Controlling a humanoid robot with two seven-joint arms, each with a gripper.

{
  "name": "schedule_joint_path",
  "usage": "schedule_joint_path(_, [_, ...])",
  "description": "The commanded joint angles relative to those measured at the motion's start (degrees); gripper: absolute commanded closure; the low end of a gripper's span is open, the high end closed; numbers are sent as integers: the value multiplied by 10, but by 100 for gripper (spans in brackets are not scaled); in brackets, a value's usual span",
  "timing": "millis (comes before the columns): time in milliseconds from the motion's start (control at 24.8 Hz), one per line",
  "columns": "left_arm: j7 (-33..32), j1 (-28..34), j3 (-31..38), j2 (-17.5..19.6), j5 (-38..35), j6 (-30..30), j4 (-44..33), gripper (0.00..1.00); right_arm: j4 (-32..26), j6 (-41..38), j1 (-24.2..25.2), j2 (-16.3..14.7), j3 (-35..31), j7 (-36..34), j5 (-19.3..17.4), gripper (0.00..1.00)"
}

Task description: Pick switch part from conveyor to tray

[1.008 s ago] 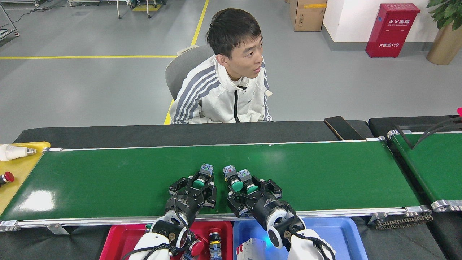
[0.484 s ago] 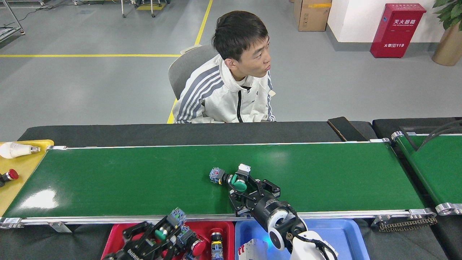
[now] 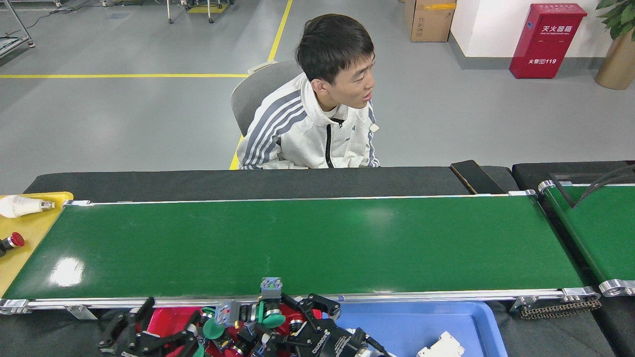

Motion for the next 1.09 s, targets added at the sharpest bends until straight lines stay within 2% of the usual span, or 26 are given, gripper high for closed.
schedule_joint_path(0, [10, -1, 9, 5, 5, 56, -4, 0, -9, -37, -2, -1, 1, -5, -3, 0])
schedule_joint_path(443, [10, 1, 3, 9, 7, 56, -2, 0, -21, -45, 5, 6, -15, -6, -7, 1])
schedule_joint_path(524, [10, 2, 3, 14, 10, 51, -2, 0, -45, -14, 12, 6, -54, -6, -8, 2])
schedule_joint_path(645, [10, 6, 3, 33, 33, 50, -2, 0, -76, 116, 27, 18, -121, -16, -7, 3])
schedule_joint_path(685, [10, 10, 3, 40, 40, 50, -2, 0, -82, 166, 28, 15, -139, -41, -7, 6])
schedule_joint_path(766, [11, 20, 2, 54, 45, 50, -3, 0, -88, 242, 37, 6, -172, -120, -7, 5])
schedule_joint_path(806, [11, 24, 2, 61, 46, 51, -3, 0, -91, 268, 47, -11, -193, -153, -7, 4])
schedule_joint_path(927, [19, 31, 3, 72, 65, 51, -2, 0, -103, 278, 97, -76, -274, -164, -8, 3])
schedule_joint_path(1048, [21, 41, 5, 80, 76, 50, -3, 0, -103, 264, 134, -88, -358, -165, -21, 1])
